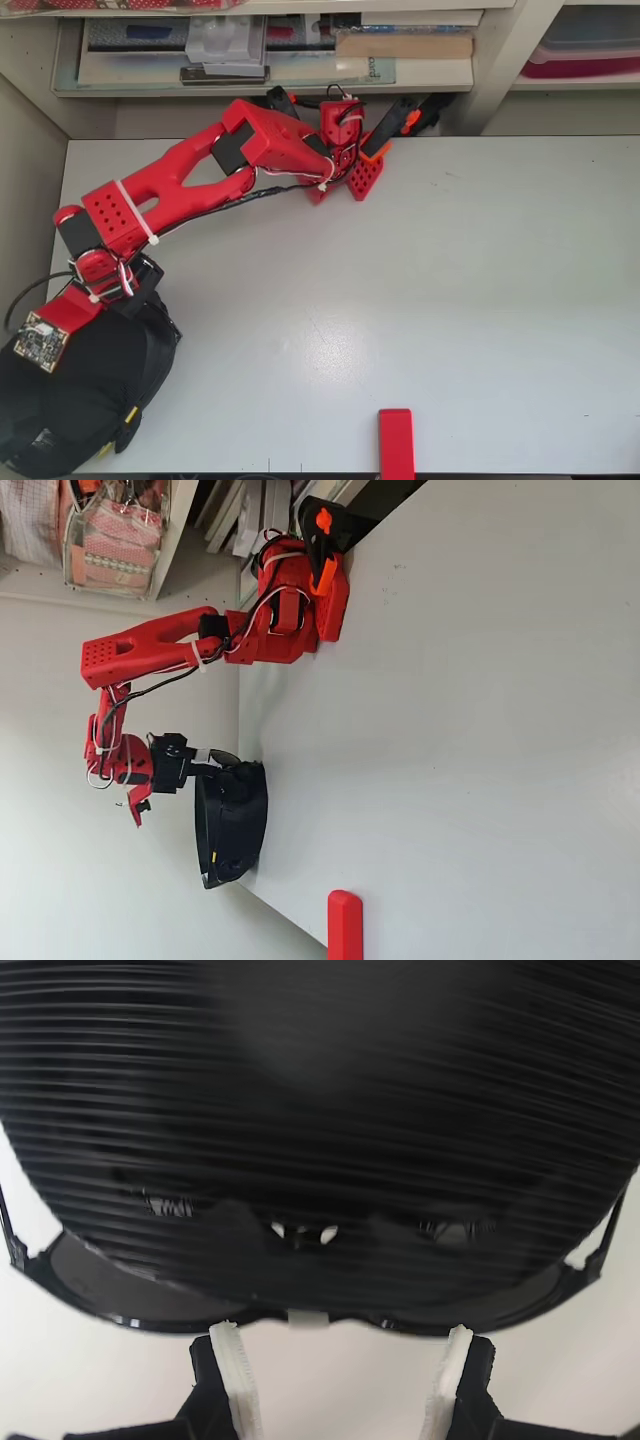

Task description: Place Meta Rayban sunglasses on black head mold for quality assessment

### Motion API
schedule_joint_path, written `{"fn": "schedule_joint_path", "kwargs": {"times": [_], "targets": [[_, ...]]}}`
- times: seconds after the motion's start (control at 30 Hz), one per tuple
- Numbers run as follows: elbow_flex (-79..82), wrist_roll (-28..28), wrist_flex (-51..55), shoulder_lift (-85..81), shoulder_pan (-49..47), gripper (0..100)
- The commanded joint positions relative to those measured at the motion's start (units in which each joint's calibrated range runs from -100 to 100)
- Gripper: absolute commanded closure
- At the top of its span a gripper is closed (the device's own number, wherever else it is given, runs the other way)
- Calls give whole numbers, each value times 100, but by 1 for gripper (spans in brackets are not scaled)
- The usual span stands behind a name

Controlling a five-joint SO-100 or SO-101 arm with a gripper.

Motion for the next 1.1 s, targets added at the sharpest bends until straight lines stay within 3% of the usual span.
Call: {"fn": "schedule_joint_path", "kwargs": {"times": [0.0,0.5,1.07], "targets": [[-556,28,705,-871,147,18],[-584,-215,956,-297,-83,18],[-520,-215,-151,91,-197,18]]}}
